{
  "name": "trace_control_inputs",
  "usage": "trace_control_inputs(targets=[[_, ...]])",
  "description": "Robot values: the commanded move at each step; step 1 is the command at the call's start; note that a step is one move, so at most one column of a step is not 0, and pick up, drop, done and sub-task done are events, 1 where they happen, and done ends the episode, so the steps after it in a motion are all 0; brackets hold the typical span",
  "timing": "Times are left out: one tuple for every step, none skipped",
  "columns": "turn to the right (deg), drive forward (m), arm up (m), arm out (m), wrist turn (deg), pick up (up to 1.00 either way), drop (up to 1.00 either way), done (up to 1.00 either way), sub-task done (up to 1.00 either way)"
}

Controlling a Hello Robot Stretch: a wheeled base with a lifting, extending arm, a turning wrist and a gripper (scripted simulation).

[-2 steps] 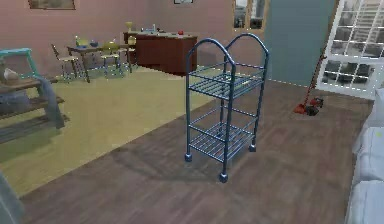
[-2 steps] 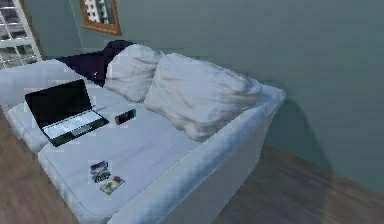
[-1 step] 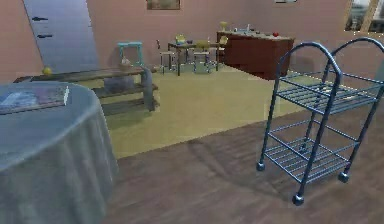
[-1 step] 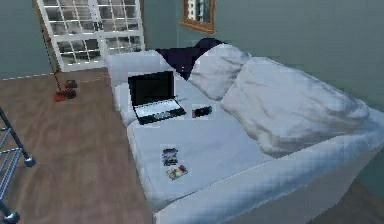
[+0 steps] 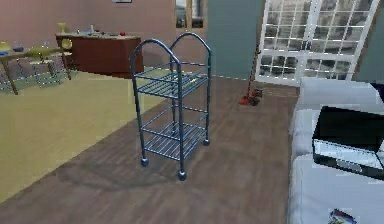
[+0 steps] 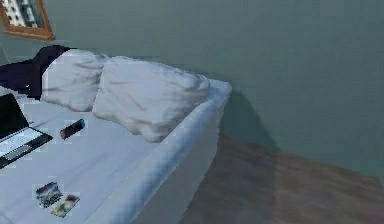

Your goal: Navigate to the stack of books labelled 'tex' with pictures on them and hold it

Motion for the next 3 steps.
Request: trace_control_inputs(targets=[[0.0, 0.3, 0.0, 0.0, 0.0, 0.0, 0.0, 0.0, 0.0], [15.0, 0.0, 0.0, 0.0, 0.0, 0.0, 0.0, 0.0, 0.0], [0.0, 0.45, 0.0, 0.0, 0.0, 0.0, 0.0, 0.0, 0.0]])
